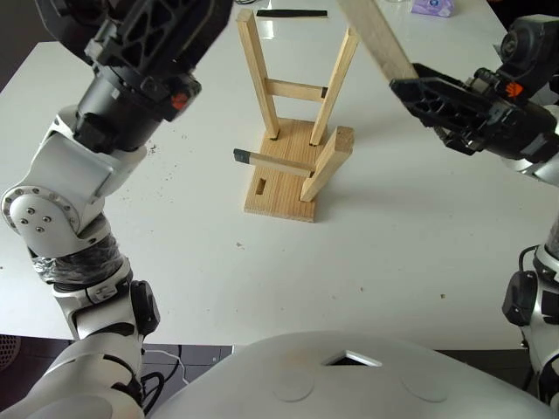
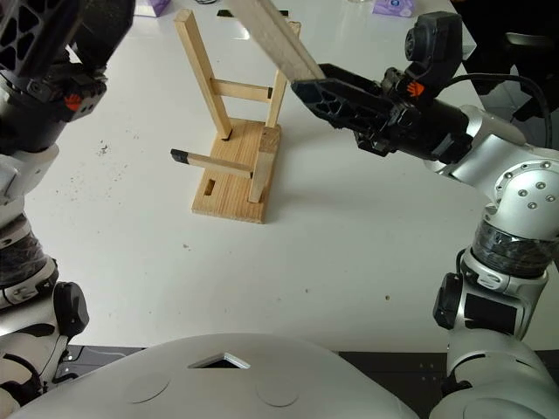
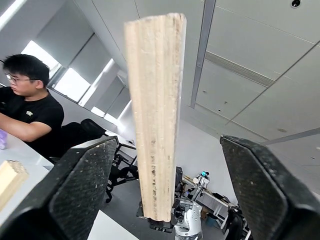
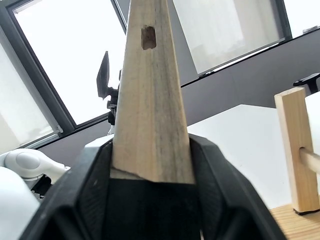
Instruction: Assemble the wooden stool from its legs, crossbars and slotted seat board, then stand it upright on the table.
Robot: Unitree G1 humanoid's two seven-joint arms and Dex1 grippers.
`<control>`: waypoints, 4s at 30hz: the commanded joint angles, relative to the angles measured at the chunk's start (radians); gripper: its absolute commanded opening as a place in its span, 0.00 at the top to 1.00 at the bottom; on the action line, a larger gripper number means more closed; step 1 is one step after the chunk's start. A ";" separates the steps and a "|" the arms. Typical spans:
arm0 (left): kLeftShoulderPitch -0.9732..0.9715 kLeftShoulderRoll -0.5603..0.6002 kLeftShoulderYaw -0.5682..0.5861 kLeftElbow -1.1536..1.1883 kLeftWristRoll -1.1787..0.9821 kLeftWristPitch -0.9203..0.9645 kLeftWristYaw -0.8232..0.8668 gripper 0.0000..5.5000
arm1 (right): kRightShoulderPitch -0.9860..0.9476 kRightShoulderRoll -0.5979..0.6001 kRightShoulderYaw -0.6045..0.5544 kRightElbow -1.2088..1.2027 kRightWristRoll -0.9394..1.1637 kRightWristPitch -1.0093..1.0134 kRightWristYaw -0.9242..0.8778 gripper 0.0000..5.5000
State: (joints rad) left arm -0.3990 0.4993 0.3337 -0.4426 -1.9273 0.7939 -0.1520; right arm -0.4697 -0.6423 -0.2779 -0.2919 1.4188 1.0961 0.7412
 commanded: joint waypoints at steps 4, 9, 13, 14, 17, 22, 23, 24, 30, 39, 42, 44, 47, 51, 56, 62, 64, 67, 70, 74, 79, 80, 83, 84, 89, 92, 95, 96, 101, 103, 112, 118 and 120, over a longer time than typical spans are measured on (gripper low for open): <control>-0.012 0.019 -0.047 0.010 0.010 -0.017 -0.020 0.31 | -0.036 -0.056 0.074 0.033 -0.045 0.025 0.140 0.63; -0.003 0.021 -0.074 0.007 0.039 -0.020 -0.045 0.31 | -0.026 -0.078 0.096 0.047 -0.087 0.019 0.208 0.63; 0.000 0.034 -0.090 -0.001 0.062 -0.009 -0.071 0.31 | 0.004 -0.086 0.110 0.026 -0.120 0.008 0.242 0.63; -0.001 0.038 -0.093 -0.001 0.066 -0.005 -0.078 0.31 | 0.014 -0.086 0.114 0.017 -0.130 0.003 0.248 0.63; -0.005 0.051 -0.104 0.008 0.075 0.003 -0.097 0.31 | 0.030 -0.067 0.113 0.003 -0.129 -0.002 0.238 0.63; -0.004 0.063 -0.118 0.017 0.085 0.012 -0.121 0.31 | 0.045 -0.040 0.105 -0.014 -0.110 -0.004 0.201 0.63; -0.003 0.065 -0.118 0.018 0.084 0.013 -0.123 0.31 | 0.047 -0.037 0.103 -0.015 -0.107 -0.003 0.196 0.63; -0.002 0.067 -0.118 0.019 0.084 0.014 -0.125 0.31 | 0.051 -0.035 0.102 -0.019 -0.108 -0.004 0.192 0.63; -0.005 0.080 -0.125 0.027 0.091 0.026 -0.145 0.41 | 0.066 -0.019 0.103 -0.039 -0.100 -0.004 0.168 0.63; 0.000 0.083 -0.134 0.033 0.097 0.024 -0.155 0.61 | 0.081 0.012 0.101 -0.068 -0.052 -0.009 0.106 0.63; 0.003 0.083 -0.129 0.034 0.103 0.018 -0.156 0.61 | 0.086 0.006 0.098 -0.069 -0.041 -0.006 0.098 0.63; 0.001 0.084 -0.121 0.034 0.107 0.013 -0.157 0.61 | 0.087 -0.003 0.093 -0.064 -0.040 -0.005 0.097 0.63; -0.002 0.088 -0.111 0.032 0.127 0.007 -0.166 0.61 | 0.087 -0.014 0.083 -0.052 -0.043 -0.007 0.092 0.63; -0.002 0.086 -0.091 0.035 0.154 -0.008 -0.183 0.62 | 0.076 -0.008 0.096 -0.038 -0.100 -0.040 0.089 0.56; -0.014 0.089 -0.063 0.052 0.216 -0.029 -0.209 0.62 | 0.062 0.018 0.104 -0.030 -0.127 -0.075 0.062 0.45; -0.072 0.166 0.010 0.130 0.367 -0.059 -0.306 0.62 | 0.025 0.025 0.089 0.012 -0.135 -0.099 0.046 0.34; -0.076 0.210 0.033 0.156 0.450 -0.073 -0.355 0.63 | 0.015 0.032 0.086 0.021 -0.155 -0.123 0.045 0.34; -0.044 0.324 0.085 0.228 0.626 -0.113 -0.461 0.63 | 0.021 0.038 0.072 0.034 -0.198 -0.170 0.033 0.34; 0.011 0.392 0.146 0.316 0.765 -0.160 -0.529 0.63 | 0.052 0.033 0.071 0.037 -0.250 -0.203 0.046 0.34; 0.146 0.410 0.133 0.430 0.956 -0.226 -0.611 0.63 | 0.085 0.053 0.069 0.039 -0.317 -0.256 0.030 0.34; 0.261 0.294 0.052 0.455 1.075 -0.279 -0.644 0.63 | 0.102 0.064 0.136 0.058 -0.429 -0.307 0.053 0.34; 0.270 0.263 0.042 0.448 1.080 -0.282 -0.636 0.63 | 0.101 0.069 0.145 0.063 -0.444 -0.316 0.059 0.34; 0.294 0.184 0.005 0.411 1.099 -0.289 -0.622 0.63 | 0.092 0.095 0.156 0.089 -0.480 -0.345 0.058 0.34; 0.302 0.165 -0.013 0.392 1.107 -0.284 -0.618 0.63 | 0.090 0.105 0.159 0.097 -0.490 -0.352 0.055 0.34; 0.381 0.158 -0.063 0.239 1.085 -0.198 -0.637 0.63 | 0.101 0.127 0.167 0.097 -0.515 -0.359 0.055 0.34; 0.420 0.189 -0.088 0.173 1.074 -0.143 -0.671 0.63 | 0.118 0.136 0.155 0.090 -0.516 -0.358 0.043 0.34; 0.415 0.177 -0.105 0.124 1.037 -0.100 -0.669 0.63 | 0.126 0.156 0.148 0.086 -0.512 -0.362 0.023 0.34; 0.412 0.170 -0.106 0.107 1.023 -0.091 -0.662 0.63 | 0.127 0.160 0.149 0.085 -0.512 -0.363 0.020 0.34; 0.310 0.191 -0.097 0.079 1.026 -0.103 -0.671 0.63 | 0.153 0.150 0.125 0.085 -0.531 -0.379 0.013 0.34; 0.255 0.209 -0.097 0.086 1.032 -0.116 -0.699 0.63 | 0.147 0.132 0.085 0.100 -0.522 -0.380 0.014 0.34; 0.234 0.245 -0.215 0.022 1.102 -0.175 -0.864 0.63 | 0.077 0.046 0.011 0.207 -0.527 -0.379 0.084 0.34; 0.270 0.221 -0.271 0.042 1.191 -0.256 -0.894 0.63 | 0.045 0.029 0.019 0.297 -0.579 -0.402 0.118 0.34; 0.275 0.202 -0.280 0.055 1.197 -0.276 -0.889 0.63 | 0.046 0.030 0.022 0.306 -0.589 -0.401 0.125 0.34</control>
State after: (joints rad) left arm -0.1397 0.7211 0.0740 -0.4080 -0.7568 0.5335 -1.0415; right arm -0.4105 -0.5987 -0.2634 0.0019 0.8503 0.7021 0.8549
